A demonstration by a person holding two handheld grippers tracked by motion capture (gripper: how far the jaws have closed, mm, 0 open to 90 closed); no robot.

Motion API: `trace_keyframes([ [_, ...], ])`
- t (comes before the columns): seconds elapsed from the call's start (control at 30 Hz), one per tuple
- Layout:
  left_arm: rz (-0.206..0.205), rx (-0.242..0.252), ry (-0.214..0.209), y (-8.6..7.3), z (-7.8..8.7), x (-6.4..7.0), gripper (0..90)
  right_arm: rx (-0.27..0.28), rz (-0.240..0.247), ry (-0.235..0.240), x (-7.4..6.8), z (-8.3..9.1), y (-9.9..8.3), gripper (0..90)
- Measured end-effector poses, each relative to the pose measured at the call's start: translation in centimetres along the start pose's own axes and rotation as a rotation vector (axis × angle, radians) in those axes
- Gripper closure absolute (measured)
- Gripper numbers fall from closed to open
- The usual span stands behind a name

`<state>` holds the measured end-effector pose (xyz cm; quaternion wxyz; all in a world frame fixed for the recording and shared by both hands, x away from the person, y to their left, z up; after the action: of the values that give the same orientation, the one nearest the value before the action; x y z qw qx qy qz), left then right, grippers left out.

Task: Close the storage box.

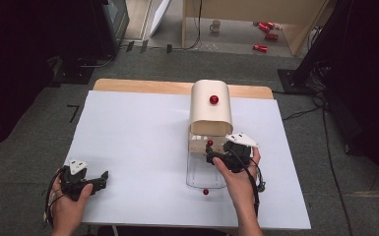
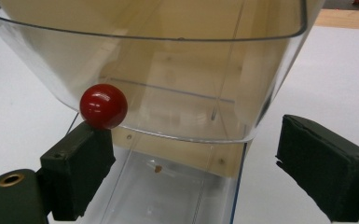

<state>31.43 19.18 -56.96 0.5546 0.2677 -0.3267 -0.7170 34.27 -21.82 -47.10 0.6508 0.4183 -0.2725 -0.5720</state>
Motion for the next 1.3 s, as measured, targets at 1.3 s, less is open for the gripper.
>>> trace_keyframes([
  [1.3,0.001,0.0,0.0,0.0,0.0,0.0,5.5,-0.031,-0.024,0.047,0.4,5.3,-8.0,9.5],
])
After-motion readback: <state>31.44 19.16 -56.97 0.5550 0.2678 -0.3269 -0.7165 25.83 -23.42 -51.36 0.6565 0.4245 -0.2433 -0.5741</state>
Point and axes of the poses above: each handheld gripper's, and its own axes: z roughly backward along the jaws, y roughly out of its top, x roughly to its right, the point moved 10 cm from there along -z, roughly forward along the jaws, and after that the axes turned 6 degrees about x, right-handed, at the moved point
